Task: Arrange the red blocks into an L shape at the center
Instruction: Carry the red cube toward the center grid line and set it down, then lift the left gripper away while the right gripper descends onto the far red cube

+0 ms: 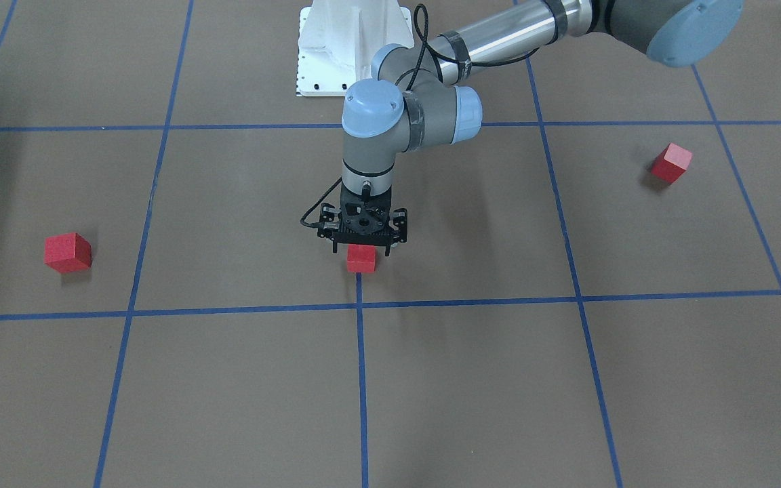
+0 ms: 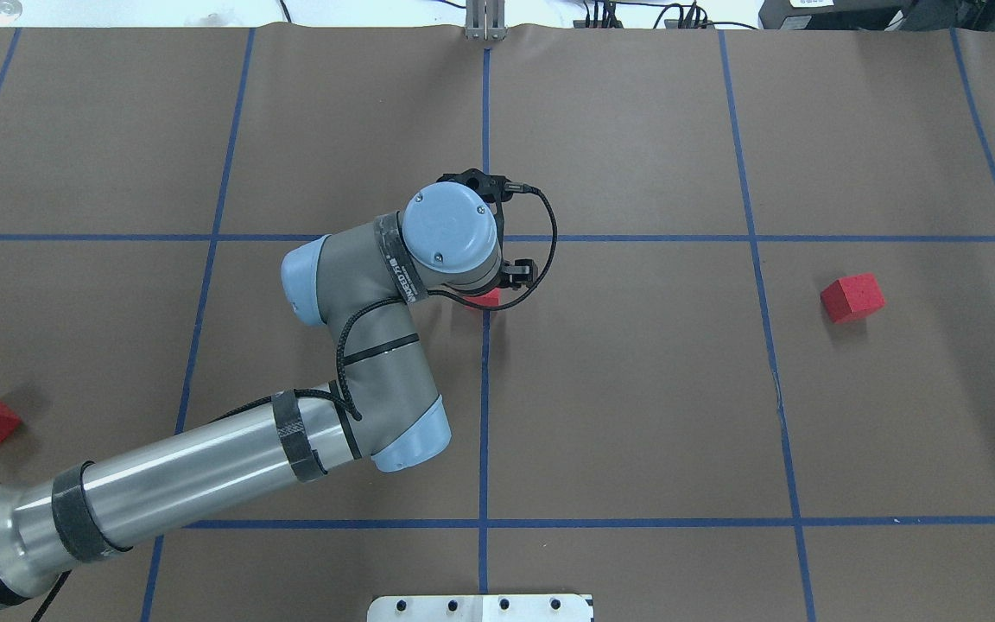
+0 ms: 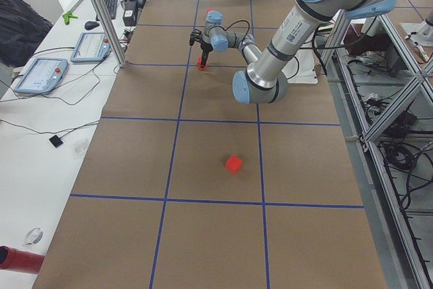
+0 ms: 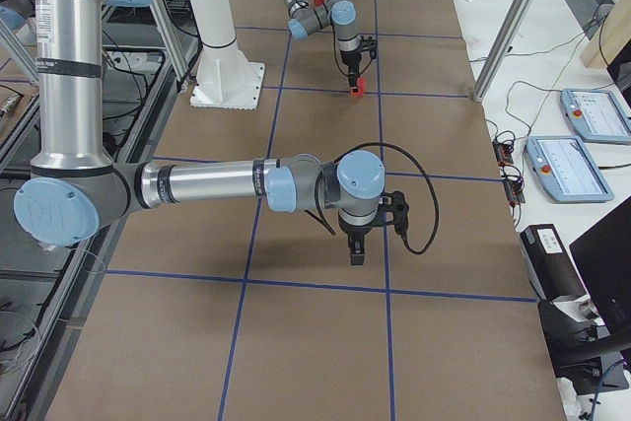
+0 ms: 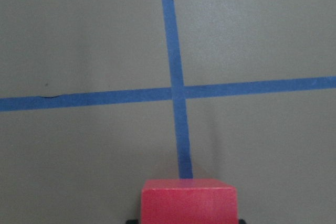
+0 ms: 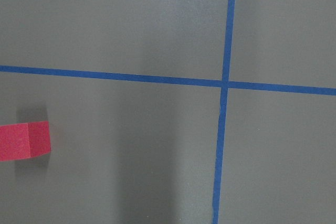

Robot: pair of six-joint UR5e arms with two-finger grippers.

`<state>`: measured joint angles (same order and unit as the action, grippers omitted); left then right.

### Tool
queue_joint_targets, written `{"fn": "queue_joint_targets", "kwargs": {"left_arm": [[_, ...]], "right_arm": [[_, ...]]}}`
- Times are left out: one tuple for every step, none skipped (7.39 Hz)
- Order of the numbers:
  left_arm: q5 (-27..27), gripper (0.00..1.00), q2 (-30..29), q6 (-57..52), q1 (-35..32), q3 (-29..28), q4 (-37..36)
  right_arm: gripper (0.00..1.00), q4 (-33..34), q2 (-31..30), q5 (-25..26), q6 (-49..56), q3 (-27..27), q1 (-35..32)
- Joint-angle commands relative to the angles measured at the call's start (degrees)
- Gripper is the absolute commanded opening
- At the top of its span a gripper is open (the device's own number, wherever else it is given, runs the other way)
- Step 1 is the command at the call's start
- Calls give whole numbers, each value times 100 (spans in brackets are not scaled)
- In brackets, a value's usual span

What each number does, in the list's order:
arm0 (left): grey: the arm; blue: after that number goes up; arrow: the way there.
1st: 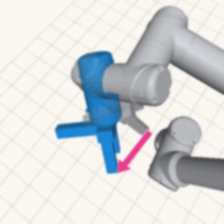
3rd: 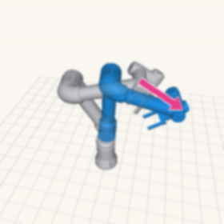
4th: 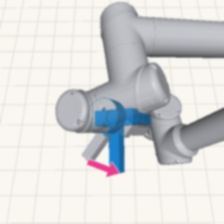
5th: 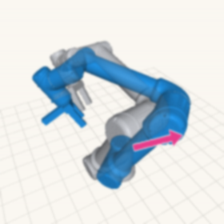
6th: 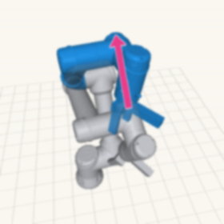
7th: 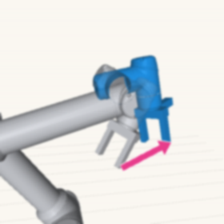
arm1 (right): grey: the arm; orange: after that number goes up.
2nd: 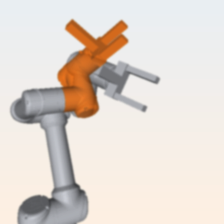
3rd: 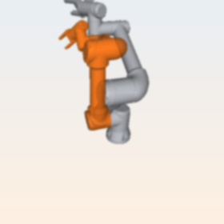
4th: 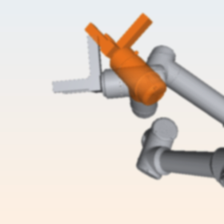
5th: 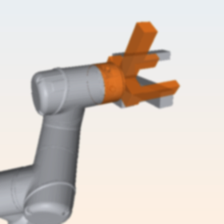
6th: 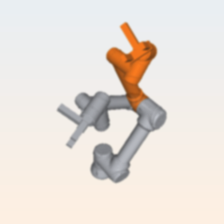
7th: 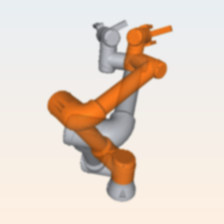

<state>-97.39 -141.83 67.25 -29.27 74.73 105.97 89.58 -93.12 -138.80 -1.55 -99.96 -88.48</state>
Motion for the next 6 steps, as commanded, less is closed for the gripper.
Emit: {"fn": "queue_joint_targets", "kwargs": {"left_arm": [[-391,100,128,-19,-524,374,-68],[-943,100,268,-27,-1049,410,-59],[-1540,100,522,-141,-1594,454,-16],[-1781,100,864,-681,-1930,664,-33],[-1809,100,1355,-1009,-2203,822,72],[-1818,100,1786,-1456,-2476,972,212]], "right_arm": [[99,-551,-21,11,-4,38,102],[99,-1025,-13,72,5,56,425],[99,-1508,-13,81,-230,21,776],[99,-2018,22,125,-824,3,1363],[99,-2502,109,334,-1787,3,2013],[99,-2872,284,1067,-2458,-5,2654]]}}
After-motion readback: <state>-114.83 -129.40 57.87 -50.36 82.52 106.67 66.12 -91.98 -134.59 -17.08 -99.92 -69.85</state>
